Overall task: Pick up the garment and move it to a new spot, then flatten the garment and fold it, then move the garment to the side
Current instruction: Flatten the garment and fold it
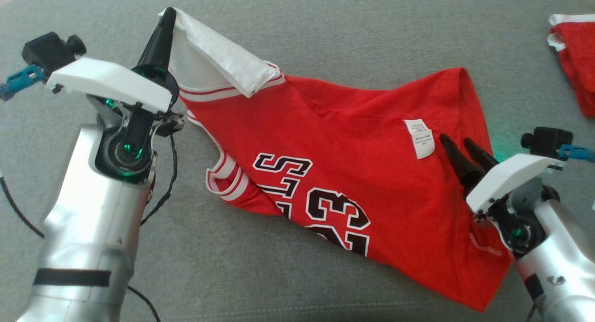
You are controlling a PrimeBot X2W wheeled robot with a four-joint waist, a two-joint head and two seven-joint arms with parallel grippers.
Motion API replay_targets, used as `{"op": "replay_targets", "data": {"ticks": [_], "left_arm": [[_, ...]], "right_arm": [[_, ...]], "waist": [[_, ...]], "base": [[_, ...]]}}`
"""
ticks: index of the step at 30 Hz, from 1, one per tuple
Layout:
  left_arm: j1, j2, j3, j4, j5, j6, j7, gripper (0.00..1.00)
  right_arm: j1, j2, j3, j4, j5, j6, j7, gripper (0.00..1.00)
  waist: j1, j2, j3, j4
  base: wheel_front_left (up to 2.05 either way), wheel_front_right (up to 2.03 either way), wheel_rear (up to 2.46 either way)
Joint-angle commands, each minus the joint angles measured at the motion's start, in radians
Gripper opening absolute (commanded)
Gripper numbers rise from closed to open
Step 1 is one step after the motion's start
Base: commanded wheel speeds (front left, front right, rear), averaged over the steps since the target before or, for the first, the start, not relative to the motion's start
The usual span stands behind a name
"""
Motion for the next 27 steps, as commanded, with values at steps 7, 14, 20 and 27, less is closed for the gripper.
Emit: {"op": "replay_targets", "data": {"ticks": [7, 14, 20, 27], "left_arm": [[-0.071, 0.022, 0.027, -0.017, 0.007, -0.015, -0.008, 0.00], [-0.072, 0.021, 0.019, -0.007, 0.010, -0.021, -0.007, 0.00], [-0.074, 0.023, 0.013, -0.005, 0.013, -0.023, -0.004, 0.00], [-0.076, 0.020, 0.001, -0.004, 0.020, -0.027, -0.005, 0.00]], "right_arm": [[-0.016, -0.022, 0.021, -0.020, 0.101, -0.001, 0.047, 1.00], [-0.024, -0.026, 0.049, -0.020, 0.149, -0.001, 0.029, 0.93], [-0.047, -0.043, 0.061, -0.002, 0.179, -0.001, 0.007, 0.87], [-0.113, -0.068, 0.082, 0.046, 0.203, -0.001, -0.010, 0.76]], "waist": [[0.0000, 0.0000, 0.006, 0.022], [0.0000, 0.0000, 0.001, 0.029], [0.0000, 0.0000, 0.006, 0.035], [0.0000, 0.0000, 0.020, 0.054]], "base": [[0.00, 0.00, 0.00], [0.00, 0.00, 0.00], [0.00, 0.00, 0.00], [0.00, 0.00, 0.00]]}}
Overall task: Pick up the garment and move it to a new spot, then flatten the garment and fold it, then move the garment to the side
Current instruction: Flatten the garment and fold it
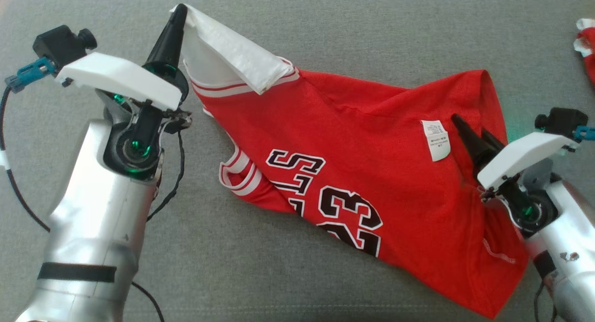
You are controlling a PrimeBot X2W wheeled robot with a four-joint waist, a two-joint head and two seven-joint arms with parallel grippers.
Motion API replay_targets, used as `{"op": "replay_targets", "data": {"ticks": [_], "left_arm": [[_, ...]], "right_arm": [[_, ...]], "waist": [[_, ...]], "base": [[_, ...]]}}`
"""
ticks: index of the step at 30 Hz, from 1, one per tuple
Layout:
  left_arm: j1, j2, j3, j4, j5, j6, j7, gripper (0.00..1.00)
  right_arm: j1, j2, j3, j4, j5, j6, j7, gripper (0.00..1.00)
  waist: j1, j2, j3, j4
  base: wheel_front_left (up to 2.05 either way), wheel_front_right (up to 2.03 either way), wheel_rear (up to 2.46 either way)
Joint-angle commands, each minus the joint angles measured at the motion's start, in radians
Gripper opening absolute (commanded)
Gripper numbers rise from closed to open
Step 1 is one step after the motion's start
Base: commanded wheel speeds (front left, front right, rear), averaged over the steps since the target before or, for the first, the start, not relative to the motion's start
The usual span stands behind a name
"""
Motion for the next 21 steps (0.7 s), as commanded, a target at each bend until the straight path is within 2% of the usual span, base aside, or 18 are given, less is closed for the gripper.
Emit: {"op": "replay_targets", "data": {"ticks": [1, 3, 4, 5, 6, 14, 18, 21], "left_arm": [[-0.049, 0.025, 0.028, -0.029, 0.009, -0.010, -0.005, 0.00], [-0.049, 0.024, 0.025, -0.029, 0.010, -0.011, -0.005, 0.00], [-0.049, 0.023, 0.024, -0.029, 0.010, -0.011, -0.005, 0.00], [-0.049, 0.023, 0.024, -0.028, 0.010, -0.012, -0.005, 0.00], [-0.049, 0.023, 0.025, -0.028, 0.009, -0.012, -0.005, 0.00], [-0.051, 0.035, 0.048, -0.021, 0.003, -0.019, -0.032, 0.00], [-0.061, 0.052, 0.089, -0.045, -0.026, -0.021, -0.042, 0.00], [-0.082, 0.073, 0.119, -0.089, -0.051, -0.005, -0.023, 0.00]], "right_arm": [[-0.027, -0.024, 0.018, -0.010, 0.010, -0.001, -0.015, 0.66], [-0.036, -0.029, 0.027, -0.001, 0.016, -0.001, -0.018, 0.42], [-0.038, -0.031, 0.033, 0.001, 0.020, -0.001, -0.016, 0.22], [-0.040, -0.033, 0.038, 0.003, 0.024, -0.001, -0.015, 0.06], [-0.041, -0.036, 0.042, 0.003, 0.028, -0.001, -0.016, 0.00], [-0.059, -0.078, 0.063, -0.039, 0.037, -0.001, -0.070, 0.00], [-0.086, -0.125, 0.059, -0.119, 0.054, -0.001, -0.100, 0.00], [-0.123, -0.172, 0.036, -0.197, 0.082, -0.001, -0.104, 0.00]], "waist": [[0.0000, 0.0000, 0.003, 0.006], [0.0000, 0.0000, 0.004, 0.011], [0.0000, 0.0000, 0.004, 0.013], [0.0000, 0.0000, 0.004, 0.013], [0.0000, 0.0000, 0.004, 0.014], [0.0000, 0.0000, -0.014, -0.001], [0.0000, 0.0000, -0.044, -0.017], [0.0000, 0.0000, -0.060, -0.027]], "base": [[0.00, 0.00, 0.00], [0.00, 0.00, 0.00], [0.00, 0.00, 0.00], [0.00, 0.00, 0.00], [0.00, 0.00, 0.00], [0.00, 0.00, 0.00], [0.00, 0.00, 0.00], [0.00, 0.00, 0.00]]}}
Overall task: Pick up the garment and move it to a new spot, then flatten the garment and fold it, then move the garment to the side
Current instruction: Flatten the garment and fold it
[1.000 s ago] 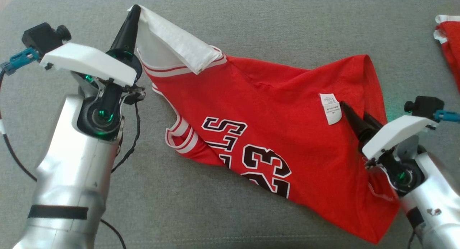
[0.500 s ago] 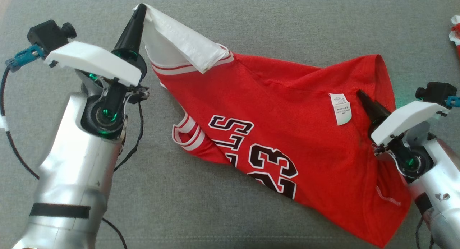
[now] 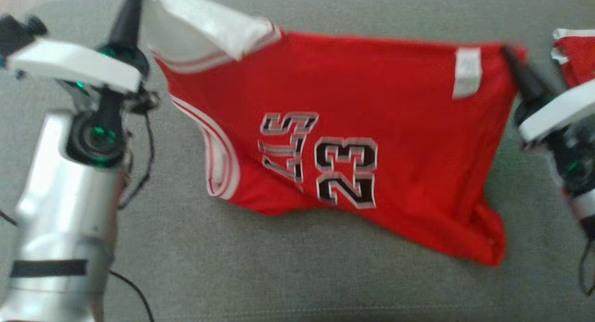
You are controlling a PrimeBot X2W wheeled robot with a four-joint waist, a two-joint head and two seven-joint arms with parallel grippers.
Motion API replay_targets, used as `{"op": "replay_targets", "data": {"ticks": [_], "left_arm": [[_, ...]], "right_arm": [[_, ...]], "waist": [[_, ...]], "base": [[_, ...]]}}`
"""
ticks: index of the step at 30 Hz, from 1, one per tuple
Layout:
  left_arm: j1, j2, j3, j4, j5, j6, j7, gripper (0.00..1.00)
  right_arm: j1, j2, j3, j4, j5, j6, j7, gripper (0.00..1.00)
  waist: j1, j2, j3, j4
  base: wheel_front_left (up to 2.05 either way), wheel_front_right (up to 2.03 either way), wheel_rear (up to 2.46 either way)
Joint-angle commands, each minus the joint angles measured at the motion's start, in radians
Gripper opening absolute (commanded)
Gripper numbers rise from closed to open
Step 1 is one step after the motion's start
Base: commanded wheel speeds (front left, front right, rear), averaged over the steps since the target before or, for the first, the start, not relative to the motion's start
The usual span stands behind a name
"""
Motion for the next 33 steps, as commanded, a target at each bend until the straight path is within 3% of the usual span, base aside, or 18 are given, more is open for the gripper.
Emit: {"op": "replay_targets", "data": {"ticks": [1, 6, 11, 16, 21, 27, 33], "left_arm": [[-0.088, 0.049, 0.050, -0.056, -0.011, 0.010, 0.013, 0.00], [-0.234, 0.083, 0.067, -0.116, -0.029, 0.070, 0.089, 0.00], [-0.506, 0.084, 0.017, -0.053, 0.029, 0.071, 0.133, 0.00], [-0.798, 0.061, 0.001, 0.114, 0.115, 0.034, 0.044, 0.00], [-0.976, 0.040, -0.002, 0.257, 0.154, -0.024, -0.055, 0.00], [-0.971, 0.014, -0.020, 0.342, 0.120, -0.066, -0.099, 0.00], [-0.784, 0.010, -0.054, 0.285, 0.024, -0.071, -0.110, 0.00]], "right_arm": [[-0.049, -0.042, -0.016, -0.053, 0.020, -0.001, -0.002, 0.00], [-0.228, -0.087, -0.039, -0.115, 0.022, -0.001, 0.061, 0.00], [-0.503, -0.066, -0.034, -0.045, -0.061, -0.001, 0.112, 0.00], [-0.748, -0.009, -0.017, 0.059, -0.149, -0.001, 0.087, 0.00], [-0.889, 0.006, 0.026, 0.116, -0.191, -0.001, 0.034, 0.00], [-0.923, -0.029, 0.101, 0.149, -0.184, -0.001, -0.015, 0.00], [-0.815, -0.084, 0.171, 0.155, -0.114, -0.001, -0.075, 0.00]], "waist": [[0.0000, 0.0000, -0.007, -0.010], [0.0000, 0.0000, 0.035, -0.026], [0.0000, 0.0000, 0.144, -0.031], [0.0000, 0.0000, 0.244, -0.037], [0.0000, 0.0000, 0.304, -0.028], [0.0000, 0.0000, 0.356, 0.015], [0.0000, 0.0000, 0.339, 0.058]], "base": [[0.00, 0.00, 0.00], [0.00, 0.00, 0.00], [0.00, 0.00, 0.00], [0.00, 0.00, 0.00], [0.00, 0.00, 0.00], [0.00, 0.00, 0.00], [0.00, 0.00, 0.00]]}}
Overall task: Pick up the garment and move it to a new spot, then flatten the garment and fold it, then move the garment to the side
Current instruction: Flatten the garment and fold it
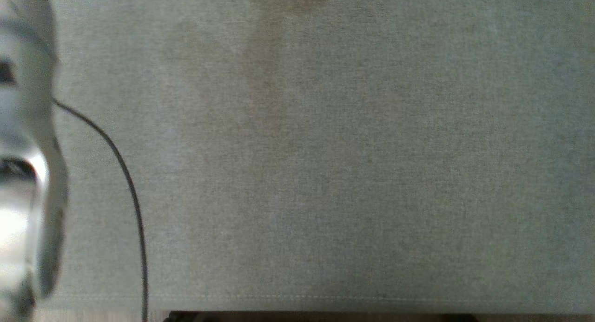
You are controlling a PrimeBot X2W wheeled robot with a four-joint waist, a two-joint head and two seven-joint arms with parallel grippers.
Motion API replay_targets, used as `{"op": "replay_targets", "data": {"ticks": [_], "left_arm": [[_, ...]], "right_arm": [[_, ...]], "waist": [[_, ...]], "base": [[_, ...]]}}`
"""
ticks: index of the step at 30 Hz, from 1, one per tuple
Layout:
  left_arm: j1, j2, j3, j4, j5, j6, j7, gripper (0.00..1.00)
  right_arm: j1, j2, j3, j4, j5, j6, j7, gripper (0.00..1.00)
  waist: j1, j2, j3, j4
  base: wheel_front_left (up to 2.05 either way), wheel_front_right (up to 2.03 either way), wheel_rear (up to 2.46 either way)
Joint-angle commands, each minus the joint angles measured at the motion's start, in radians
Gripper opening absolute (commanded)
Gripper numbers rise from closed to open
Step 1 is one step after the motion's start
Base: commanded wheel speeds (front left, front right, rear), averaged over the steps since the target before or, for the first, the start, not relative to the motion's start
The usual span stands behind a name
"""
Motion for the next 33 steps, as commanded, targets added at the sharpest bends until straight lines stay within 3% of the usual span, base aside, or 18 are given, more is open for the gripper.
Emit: {"op": "replay_targets", "data": {"ticks": [1, 10, 16, 25, 33], "left_arm": [[0.035, 0.044, 0.000, -0.062, -0.026, -0.007, -0.002, 0.00], [0.490, 0.123, -0.036, -0.249, -0.158, -0.007, 0.022, 0.00], [0.823, 0.163, -0.050, -0.341, -0.183, -0.001, -0.009, 0.00], [1.241, 0.164, -0.019, -0.498, -0.228, 0.063, -0.107, 0.00], [1.454, 0.145, -0.010, -0.697, -0.221, 0.135, -0.149, 0.00]], "right_arm": [[0.061, -0.026, 0.005, -0.029, 0.026, -0.001, -0.021, 0.00], [0.375, -0.112, 0.077, -0.109, 0.186, -0.001, -0.092, 0.00], [0.610, -0.150, 0.115, -0.165, 0.279, -0.001, -0.149, 0.00], [0.864, -0.139, 0.134, -0.202, 0.366, -0.001, -0.233, 0.00], [1.031, -0.160, 0.122, -0.261, 0.340, -0.001, -0.267, 0.00]], "waist": [[-0.0002, -0.0001, -0.030, 0.016], [-0.0002, -0.0001, -0.191, 0.010], [-0.0002, -0.0001, -0.309, -0.005], [-0.0002, -0.0001, -0.433, -0.033], [-0.0002, -0.0001, -0.454, -0.032]], "base": [[0.00, 0.00, 0.00], [0.00, 0.00, 0.00], [0.00, 0.00, 0.00], [0.00, 0.00, 0.00], [0.00, 0.00, 0.00]]}}
